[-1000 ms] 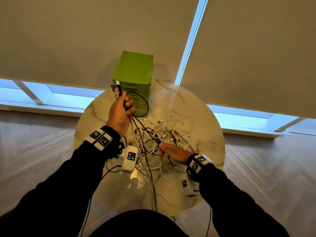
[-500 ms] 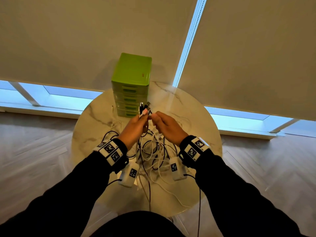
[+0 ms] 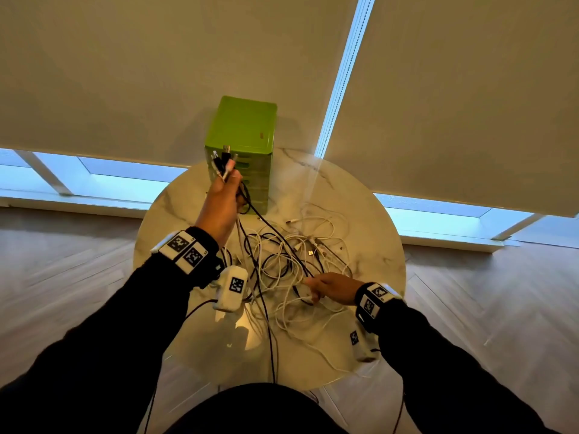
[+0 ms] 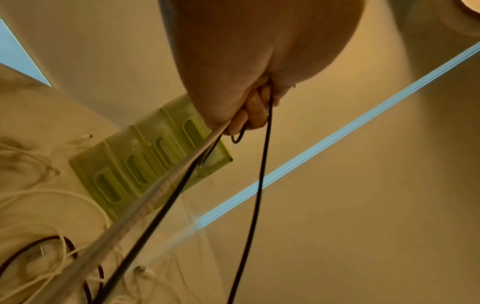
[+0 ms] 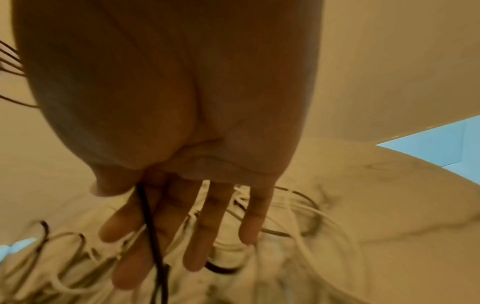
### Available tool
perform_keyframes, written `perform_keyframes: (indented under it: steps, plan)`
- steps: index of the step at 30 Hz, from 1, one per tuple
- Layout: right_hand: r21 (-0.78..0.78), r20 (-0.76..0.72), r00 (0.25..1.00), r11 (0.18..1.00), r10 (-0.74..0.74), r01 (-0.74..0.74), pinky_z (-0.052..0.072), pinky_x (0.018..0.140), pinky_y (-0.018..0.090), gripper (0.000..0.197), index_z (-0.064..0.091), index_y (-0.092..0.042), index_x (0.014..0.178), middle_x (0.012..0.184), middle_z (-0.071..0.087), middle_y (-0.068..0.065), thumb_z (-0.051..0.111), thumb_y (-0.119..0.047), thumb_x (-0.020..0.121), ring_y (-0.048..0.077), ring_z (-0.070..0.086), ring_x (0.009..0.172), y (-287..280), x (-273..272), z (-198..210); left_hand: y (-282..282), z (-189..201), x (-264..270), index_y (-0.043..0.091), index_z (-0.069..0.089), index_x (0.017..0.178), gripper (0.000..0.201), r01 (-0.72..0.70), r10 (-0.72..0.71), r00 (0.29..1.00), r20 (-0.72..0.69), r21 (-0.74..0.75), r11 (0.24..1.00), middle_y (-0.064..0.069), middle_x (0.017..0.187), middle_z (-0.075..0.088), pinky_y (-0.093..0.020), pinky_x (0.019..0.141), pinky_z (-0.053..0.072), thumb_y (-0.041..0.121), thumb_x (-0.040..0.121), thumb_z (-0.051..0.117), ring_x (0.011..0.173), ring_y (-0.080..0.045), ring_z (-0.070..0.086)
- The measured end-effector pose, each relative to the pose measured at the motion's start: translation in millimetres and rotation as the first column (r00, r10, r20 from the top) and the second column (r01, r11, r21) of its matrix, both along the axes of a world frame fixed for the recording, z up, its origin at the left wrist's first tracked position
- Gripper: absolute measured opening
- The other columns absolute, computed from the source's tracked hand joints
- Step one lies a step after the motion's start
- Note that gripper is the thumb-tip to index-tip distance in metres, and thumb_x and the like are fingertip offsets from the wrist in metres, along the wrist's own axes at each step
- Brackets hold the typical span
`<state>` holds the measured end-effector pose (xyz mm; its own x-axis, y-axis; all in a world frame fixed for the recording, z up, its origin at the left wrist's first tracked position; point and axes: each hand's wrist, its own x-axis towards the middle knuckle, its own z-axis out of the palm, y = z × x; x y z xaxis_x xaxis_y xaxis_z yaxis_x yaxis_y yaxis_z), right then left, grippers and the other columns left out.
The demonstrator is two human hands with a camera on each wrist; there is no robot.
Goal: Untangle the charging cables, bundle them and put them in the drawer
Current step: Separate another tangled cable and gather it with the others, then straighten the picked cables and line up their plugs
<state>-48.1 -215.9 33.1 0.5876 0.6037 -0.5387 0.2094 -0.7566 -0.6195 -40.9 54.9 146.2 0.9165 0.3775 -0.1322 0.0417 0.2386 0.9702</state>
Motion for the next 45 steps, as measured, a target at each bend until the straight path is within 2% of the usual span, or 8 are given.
perform_keyframes:
  steps: [4,10,17,24,32,36,39,45]
  plan:
    - [0.146,0.102,0.964,0.962,-0.245,0.23,0.052,0.078,0.032,0.049,0.061,-0.009,0.078,0.066,0.066,0.003,0.036,-0.039,0.108,0.025,0.066,0.071,-11,8,9,4,-9,-9,0.027,0.036,0.149,0.04,0.075,-0.075,0.997,-0.009,0.254,0.964,-0.02,0.106,0.057,-0.042,0.092,0.05,0.03,0.109,0.039,0.095,-0.024,0.058]
    - [0.419,-0.001,0.874,0.794,-0.485,0.441,0.052,0.051,0.025,0.041,0.058,-0.006,0.094,0.048,0.041,-0.001,0.034,-0.036,0.109,0.02,0.056,0.046,13,25,93,-27,-24,-26,0.027,0.034,0.146,0.039,0.251,-0.247,0.968,-0.05,0.302,0.92,0.007,0.076,0.037,-0.018,0.055,0.038,0.029,0.108,0.042,0.06,-0.004,0.04]
    - [0.284,0.037,0.822,0.794,-0.569,0.537,0.06,0.056,0.033,0.023,0.037,-0.03,0.129,0.064,0.066,0.014,0.039,-0.022,0.108,0.025,0.07,0.057,-32,9,89,-81,-22,-27,0.03,0.047,0.122,0.016,0.394,-0.391,0.919,-0.051,0.129,0.91,0.011,0.067,0.043,-0.023,0.058,0.043,0.027,0.107,0.046,0.058,-0.004,0.045]
    - [0.08,0.089,0.719,0.724,-0.69,0.685,0.058,0.088,0.049,0.021,0.058,-0.024,0.105,0.09,0.072,0.01,0.068,-0.015,0.089,0.022,0.072,0.08,-134,-66,66,-155,-8,-26,0.017,0.042,0.105,0.006,0.546,-0.547,0.837,0.0,0.053,0.836,0.003,0.068,0.036,-0.021,0.053,0.037,0.022,0.107,0.045,0.053,-0.005,0.039]
    - [0.558,-0.166,0.467,0.308,-0.869,0.771,0.053,0.067,0.022,0.047,0.057,-0.007,0.12,0.079,0.071,0.019,0.081,-0.003,0.08,0.025,0.072,0.078,-173,-130,89,-244,-34,-39,0.009,0.039,0.112,0.017,0.715,-0.718,0.692,-0.075,0.212,0.667,0.002,0.072,0.044,-0.023,0.052,0.038,0.023,0.107,0.046,0.05,-0.005,0.042]
    - [0.47,-0.148,0.573,0.453,-0.806,0.758,0.059,0.08,0.037,0.02,0.056,-0.007,0.113,0.054,0.05,0.001,0.059,-0.021,0.099,0.021,0.051,0.052,-198,-154,77,-267,-52,-32,0.006,0.042,0.112,0.024,0.694,-0.681,0.715,-0.157,0.266,0.668,-0.001,0.077,0.047,-0.03,0.053,0.04,0.029,0.106,0.047,0.056,-0.013,0.045]
    - [0.297,-0.093,0.452,0.408,-0.887,0.863,0.041,0.062,0.031,0.064,0.059,-0.012,0.095,0.057,0.037,-0.002,0.023,-0.065,0.097,0.013,0.036,0.051,-215,-172,60,-277,-57,-30,0.006,0.044,0.114,0.022,0.709,-0.696,0.7,-0.158,0.274,0.65,-0.001,0.077,0.046,-0.026,0.051,0.04,0.026,0.105,0.049,0.054,-0.012,0.044]
    - [-0.315,0.031,0.458,0.426,-0.888,0.848,0.048,0.091,0.036,0.047,0.049,-0.025,0.134,0.117,0.063,0.008,0.064,-0.044,0.094,0.024,0.06,0.104,-242,-199,8,-289,-55,-49,0.022,0.049,0.127,0.025,0.771,-0.779,0.611,-0.141,0.33,0.545,0.008,0.08,0.05,-0.021,0.053,0.043,0.024,0.103,0.055,0.051,-0.001,0.043]
